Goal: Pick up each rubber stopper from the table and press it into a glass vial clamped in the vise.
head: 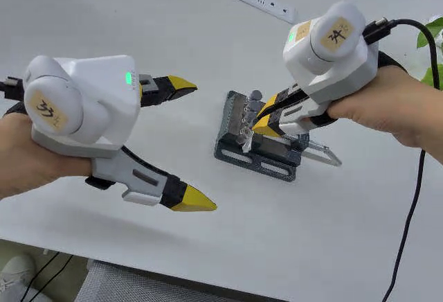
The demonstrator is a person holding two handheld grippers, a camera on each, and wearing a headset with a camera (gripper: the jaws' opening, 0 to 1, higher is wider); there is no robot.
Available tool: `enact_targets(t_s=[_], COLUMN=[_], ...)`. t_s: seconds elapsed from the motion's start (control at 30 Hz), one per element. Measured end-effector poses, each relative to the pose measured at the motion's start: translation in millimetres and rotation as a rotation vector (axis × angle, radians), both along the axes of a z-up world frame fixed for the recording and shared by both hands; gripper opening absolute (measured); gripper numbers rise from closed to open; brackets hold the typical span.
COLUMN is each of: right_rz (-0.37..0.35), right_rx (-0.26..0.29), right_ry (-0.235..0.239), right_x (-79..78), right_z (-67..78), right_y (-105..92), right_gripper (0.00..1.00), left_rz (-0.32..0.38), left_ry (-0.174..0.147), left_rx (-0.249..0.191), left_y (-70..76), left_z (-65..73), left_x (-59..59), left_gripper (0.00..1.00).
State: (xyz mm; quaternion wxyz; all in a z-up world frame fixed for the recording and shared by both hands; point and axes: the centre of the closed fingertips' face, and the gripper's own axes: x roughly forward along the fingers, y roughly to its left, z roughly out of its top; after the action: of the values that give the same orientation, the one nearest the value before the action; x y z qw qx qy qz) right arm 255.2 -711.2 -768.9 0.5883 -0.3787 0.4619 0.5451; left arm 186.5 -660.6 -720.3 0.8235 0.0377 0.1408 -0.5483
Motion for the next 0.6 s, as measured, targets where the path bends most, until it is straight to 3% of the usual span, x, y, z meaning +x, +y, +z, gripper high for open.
enact_targets(t_s=[0.6], right_rz=[0.011], right_rx=[-0.061], right_ry=[-0.004], right_x=[1.2], right_z=[-12.4], right_y=[-1.2], right_gripper=[0.06], left_rz=[0.0], left_ry=[0.014], left_rx=[-0.02], left_y=[2.0], left_z=[-1.9], left_x=[0.1], left_gripper=[0.99])
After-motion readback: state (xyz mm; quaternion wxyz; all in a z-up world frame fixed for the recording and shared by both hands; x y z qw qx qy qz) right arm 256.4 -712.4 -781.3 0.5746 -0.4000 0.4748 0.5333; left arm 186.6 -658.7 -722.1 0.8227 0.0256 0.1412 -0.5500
